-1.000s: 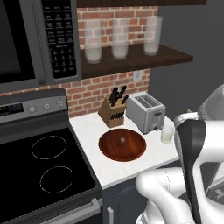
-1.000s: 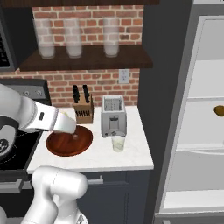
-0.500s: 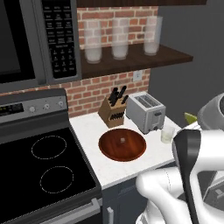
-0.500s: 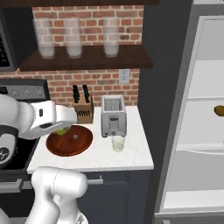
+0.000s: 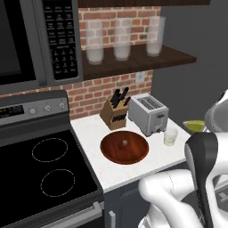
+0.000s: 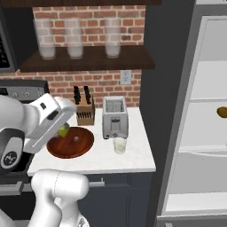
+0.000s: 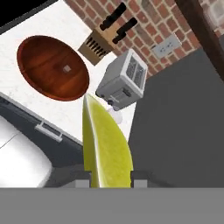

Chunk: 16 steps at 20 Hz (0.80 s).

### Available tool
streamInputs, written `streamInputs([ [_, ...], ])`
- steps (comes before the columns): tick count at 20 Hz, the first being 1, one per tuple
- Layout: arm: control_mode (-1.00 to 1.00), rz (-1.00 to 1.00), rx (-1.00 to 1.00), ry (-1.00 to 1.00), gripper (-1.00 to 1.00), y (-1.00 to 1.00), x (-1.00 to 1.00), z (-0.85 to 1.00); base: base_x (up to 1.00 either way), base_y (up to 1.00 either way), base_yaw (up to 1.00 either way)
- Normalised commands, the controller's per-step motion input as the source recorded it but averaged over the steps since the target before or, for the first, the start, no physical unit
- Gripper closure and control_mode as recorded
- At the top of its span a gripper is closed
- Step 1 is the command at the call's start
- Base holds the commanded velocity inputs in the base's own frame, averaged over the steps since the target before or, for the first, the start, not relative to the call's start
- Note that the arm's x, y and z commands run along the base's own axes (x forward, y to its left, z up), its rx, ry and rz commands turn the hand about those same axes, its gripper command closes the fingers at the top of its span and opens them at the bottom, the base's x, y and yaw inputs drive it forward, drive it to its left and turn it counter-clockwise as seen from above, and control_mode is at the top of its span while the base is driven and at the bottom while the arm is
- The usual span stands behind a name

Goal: Grab a lemon wedge from the fridge and one ice cube from the ice bowl, and put them in the glass of lemonade.

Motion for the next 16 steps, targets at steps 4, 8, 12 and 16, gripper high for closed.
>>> streamInputs([
  [4,-1.00,0.37,-0.38,0.17,1.00,0.00,0.06,-0.10,0.00,0.00,0.00],
  [8,-1.00,0.37,-0.38,0.15,1.00,-0.03,0.18,-0.17,0.00,0.00,0.00],
  [12,-1.00,0.38,-0.36,0.04,1.00,-0.19,0.10,-0.37,0.00,0.00,0.00],
  [16,-1.00,0.38,-0.33,0.05,1.00,-0.25,0.00,-0.33,0.00,0.00,0.00],
])
